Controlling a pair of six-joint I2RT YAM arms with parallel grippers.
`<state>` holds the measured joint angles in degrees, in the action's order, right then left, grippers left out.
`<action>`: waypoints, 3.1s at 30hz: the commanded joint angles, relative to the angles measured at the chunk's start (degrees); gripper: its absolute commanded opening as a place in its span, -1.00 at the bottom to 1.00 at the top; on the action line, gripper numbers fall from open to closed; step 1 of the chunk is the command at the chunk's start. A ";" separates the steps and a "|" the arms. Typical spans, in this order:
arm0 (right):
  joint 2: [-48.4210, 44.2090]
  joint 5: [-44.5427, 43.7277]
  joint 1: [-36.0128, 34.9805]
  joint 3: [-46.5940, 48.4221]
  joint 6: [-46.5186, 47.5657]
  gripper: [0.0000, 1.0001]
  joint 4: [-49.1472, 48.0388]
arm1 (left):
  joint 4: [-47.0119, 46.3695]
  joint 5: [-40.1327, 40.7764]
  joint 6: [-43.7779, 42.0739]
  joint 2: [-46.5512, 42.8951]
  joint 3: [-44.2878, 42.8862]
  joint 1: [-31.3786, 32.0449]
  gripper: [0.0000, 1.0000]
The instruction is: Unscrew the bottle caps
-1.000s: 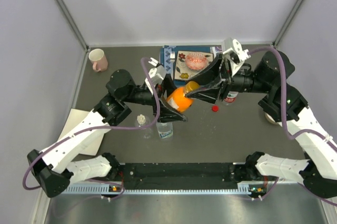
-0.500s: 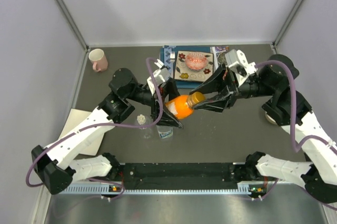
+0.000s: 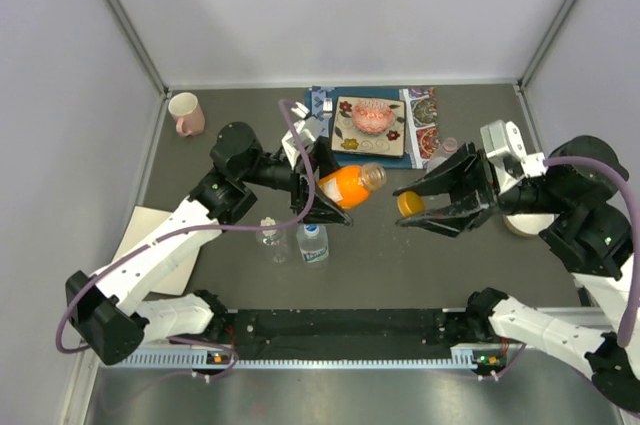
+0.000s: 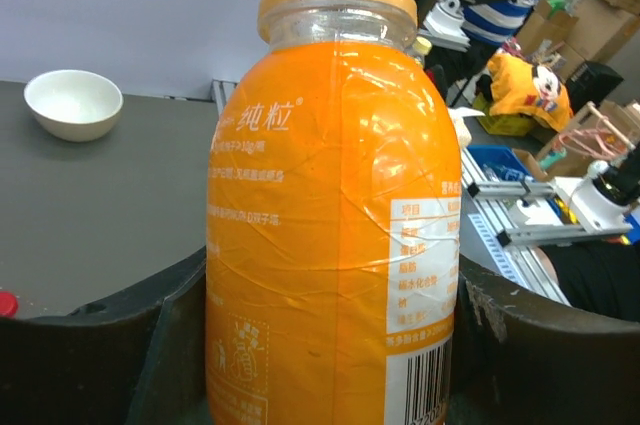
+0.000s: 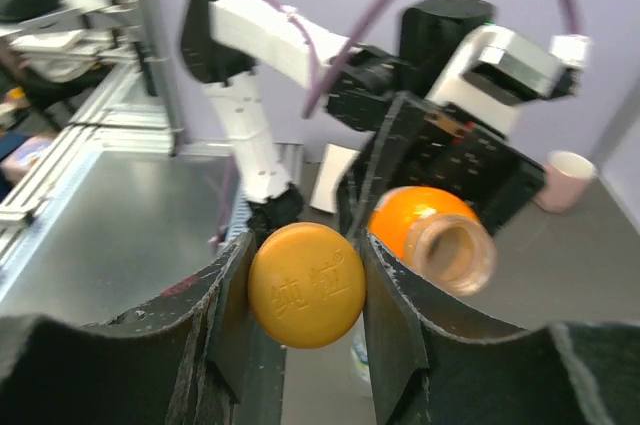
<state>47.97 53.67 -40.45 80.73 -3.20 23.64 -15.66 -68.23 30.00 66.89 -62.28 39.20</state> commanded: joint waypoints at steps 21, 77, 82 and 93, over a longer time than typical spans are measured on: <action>3.00 -59.99 -2.87 -48.02 -24.30 -1.00 -9.92 | 13.02 46.25 -18.57 -19.87 5.67 -0.18 -0.32; 35.79 -74.04 -2.80 -2.98 -17.64 0.36 7.97 | 15.40 50.82 -20.95 -27.69 11.22 -0.09 -0.31; 29.75 -81.00 -2.80 7.51 -15.34 0.38 13.01 | 14.43 49.69 -19.98 -25.94 10.25 -0.18 -0.31; 5.83 -41.41 1.16 -10.14 -30.19 0.72 -13.78 | 11.35 35.73 -17.52 -16.19 7.70 -0.18 -0.25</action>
<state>57.39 -8.88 -40.56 75.99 -25.41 23.22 0.03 -24.62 11.18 48.64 -51.35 39.13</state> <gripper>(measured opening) 0.845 0.681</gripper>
